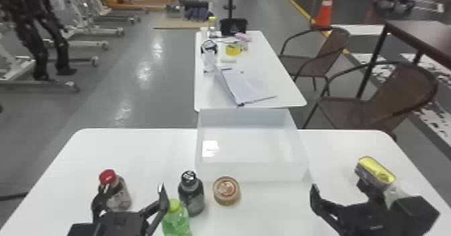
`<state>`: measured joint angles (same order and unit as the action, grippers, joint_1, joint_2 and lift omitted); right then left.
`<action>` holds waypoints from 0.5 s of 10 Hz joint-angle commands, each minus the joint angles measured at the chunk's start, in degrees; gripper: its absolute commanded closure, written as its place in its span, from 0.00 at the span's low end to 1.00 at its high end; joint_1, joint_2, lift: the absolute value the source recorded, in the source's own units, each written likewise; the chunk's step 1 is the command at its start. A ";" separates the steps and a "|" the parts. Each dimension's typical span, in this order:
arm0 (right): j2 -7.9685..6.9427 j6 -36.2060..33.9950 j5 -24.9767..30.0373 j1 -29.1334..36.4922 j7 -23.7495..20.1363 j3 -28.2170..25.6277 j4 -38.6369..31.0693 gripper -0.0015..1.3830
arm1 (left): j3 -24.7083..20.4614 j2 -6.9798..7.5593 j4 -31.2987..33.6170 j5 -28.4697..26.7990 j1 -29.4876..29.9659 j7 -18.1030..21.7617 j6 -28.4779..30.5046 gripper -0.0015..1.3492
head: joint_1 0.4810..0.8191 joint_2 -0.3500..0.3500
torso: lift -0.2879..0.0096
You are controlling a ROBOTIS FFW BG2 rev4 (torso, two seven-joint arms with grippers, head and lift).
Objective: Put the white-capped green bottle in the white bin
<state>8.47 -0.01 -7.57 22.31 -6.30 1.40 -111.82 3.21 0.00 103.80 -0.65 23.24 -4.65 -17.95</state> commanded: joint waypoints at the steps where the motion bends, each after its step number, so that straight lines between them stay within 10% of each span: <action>1: -0.29 -2.10 1.50 -1.04 0.32 -1.22 -2.61 0.08 | 0.13 -0.15 -0.09 -0.05 -0.21 0.00 0.11 0.08 | 0.20 0.50 | 0.63; 5: -0.82 -2.19 4.14 -0.07 8.67 -2.98 -8.68 0.08 | 0.22 -0.15 -0.09 -0.05 -0.21 0.00 0.11 0.08 | 0.20 0.50 | 0.63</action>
<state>7.65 -2.20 -3.90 21.98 2.14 -1.18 -119.46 3.43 0.00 103.72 -0.70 23.03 -4.65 -17.84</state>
